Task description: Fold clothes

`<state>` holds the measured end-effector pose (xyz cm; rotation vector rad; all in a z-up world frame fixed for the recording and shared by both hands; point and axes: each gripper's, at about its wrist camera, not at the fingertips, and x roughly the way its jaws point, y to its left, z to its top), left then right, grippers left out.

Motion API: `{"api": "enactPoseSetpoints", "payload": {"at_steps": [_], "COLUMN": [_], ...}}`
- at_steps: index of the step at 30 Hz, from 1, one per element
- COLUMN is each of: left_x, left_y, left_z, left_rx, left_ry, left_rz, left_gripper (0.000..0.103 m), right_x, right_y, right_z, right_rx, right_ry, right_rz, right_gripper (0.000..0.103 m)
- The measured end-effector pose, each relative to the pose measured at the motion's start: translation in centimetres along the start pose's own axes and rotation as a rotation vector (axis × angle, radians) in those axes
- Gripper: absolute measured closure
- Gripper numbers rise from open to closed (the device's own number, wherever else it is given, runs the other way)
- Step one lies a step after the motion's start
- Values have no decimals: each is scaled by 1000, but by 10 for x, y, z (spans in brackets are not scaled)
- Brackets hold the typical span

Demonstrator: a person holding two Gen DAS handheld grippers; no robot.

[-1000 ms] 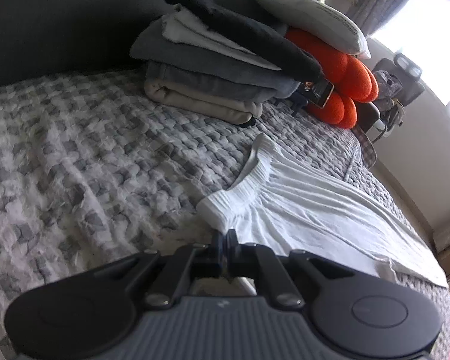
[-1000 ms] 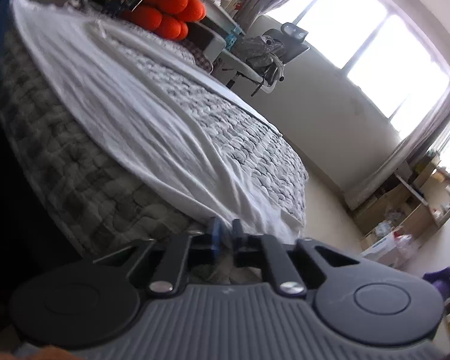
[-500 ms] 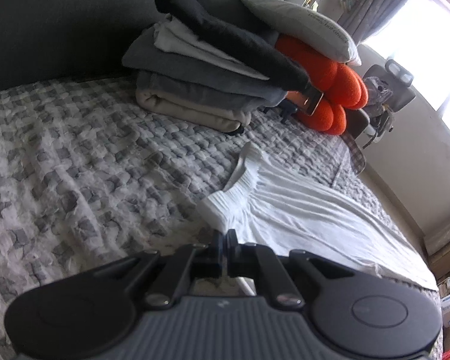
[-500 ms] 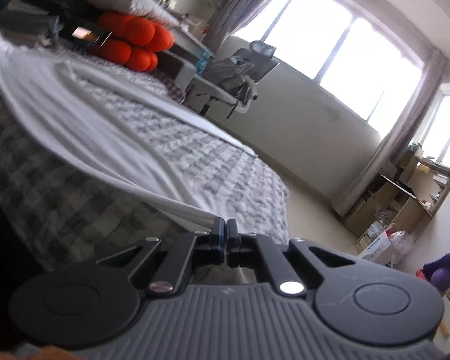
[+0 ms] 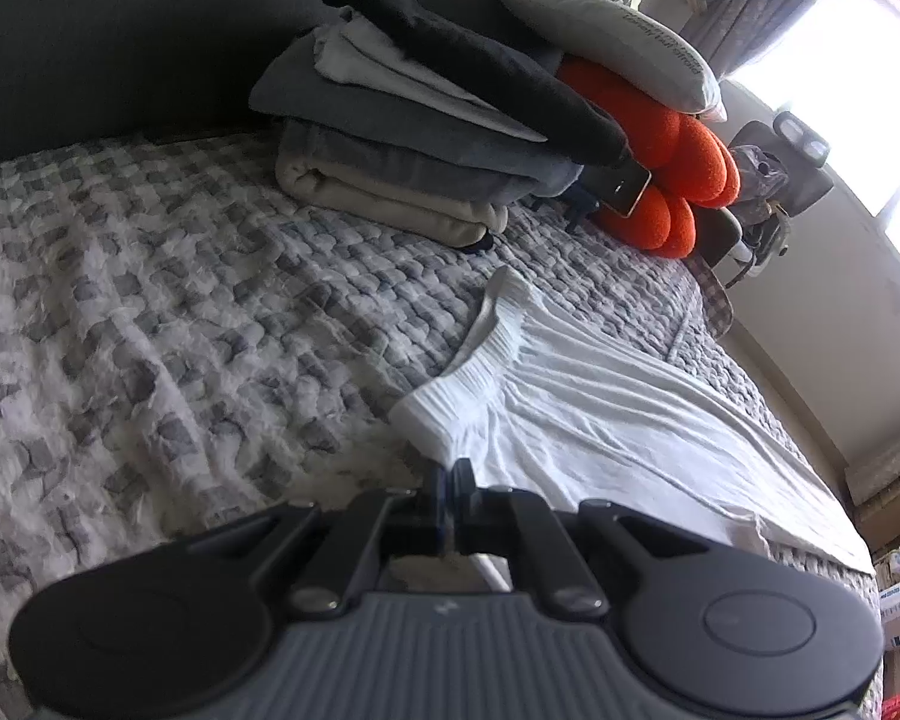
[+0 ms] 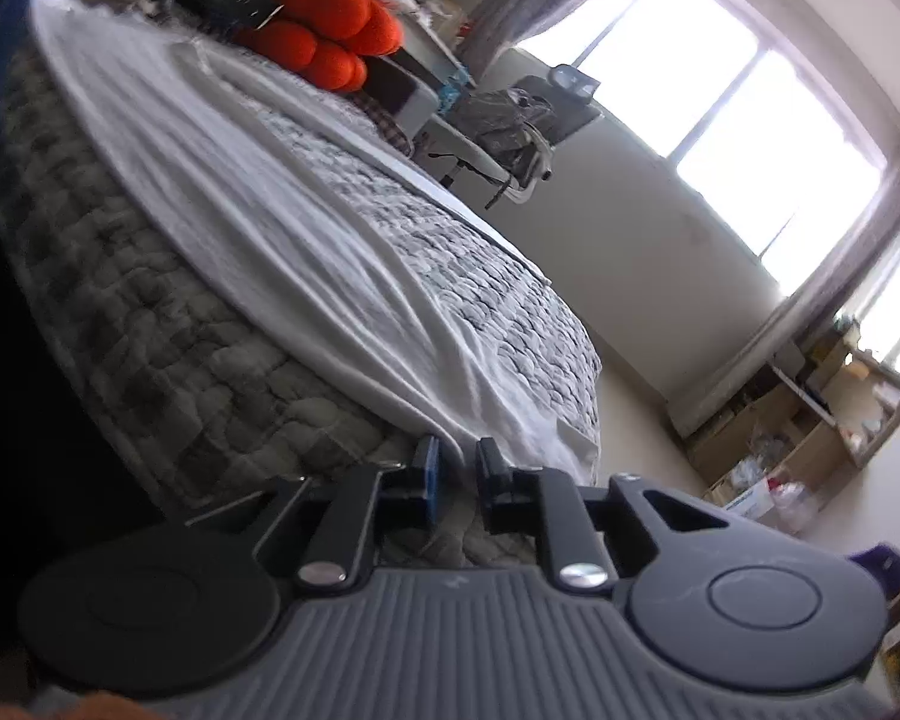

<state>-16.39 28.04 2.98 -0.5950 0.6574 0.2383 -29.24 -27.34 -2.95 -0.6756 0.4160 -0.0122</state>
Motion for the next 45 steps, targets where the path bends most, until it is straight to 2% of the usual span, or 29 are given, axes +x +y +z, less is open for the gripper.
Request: {"api": "enactPoseSetpoints", "payload": {"at_steps": [2,5,11,13,14,15,16,19,25,34,38,45], "left_x": [1,3,4,6,7,7,7,5,0,-11,-13,-4], "left_y": [0,-1,-1,-1,-1,-1,-1,-1,-4,-18,-28,-43], "left_z": [0,-2,-2,-2,-3,-3,-2,0,3,18,26,39], "left_rx": [-2,-4,-8,-12,-11,-10,-10,-18,-29,-100,-130,-187], "left_ry": [3,6,-4,3,6,8,8,0,-9,-35,-67,-80], "left_rz": [6,13,13,14,15,15,15,8,-13,-70,-71,-76], "left_gripper": [101,101,101,101,101,101,101,101,101,101,101,101], "right_x": [-1,2,9,11,12,13,13,11,2,18,37,82], "right_y": [0,-4,-8,-9,-8,-7,-6,-4,-24,-32,-47,-69], "right_z": [-1,1,0,0,1,2,3,6,22,44,59,84], "right_rx": [-32,-68,-107,-115,-115,-114,-105,-99,8,-9,26,93], "right_ry": [5,4,0,-2,0,3,10,-6,-98,-175,-215,-236], "right_rz": [10,-5,-2,-2,3,9,29,-1,-97,-241,-297,-311], "right_gripper": [84,70,69,72,82,99,102,102,103,103,103,103]}}
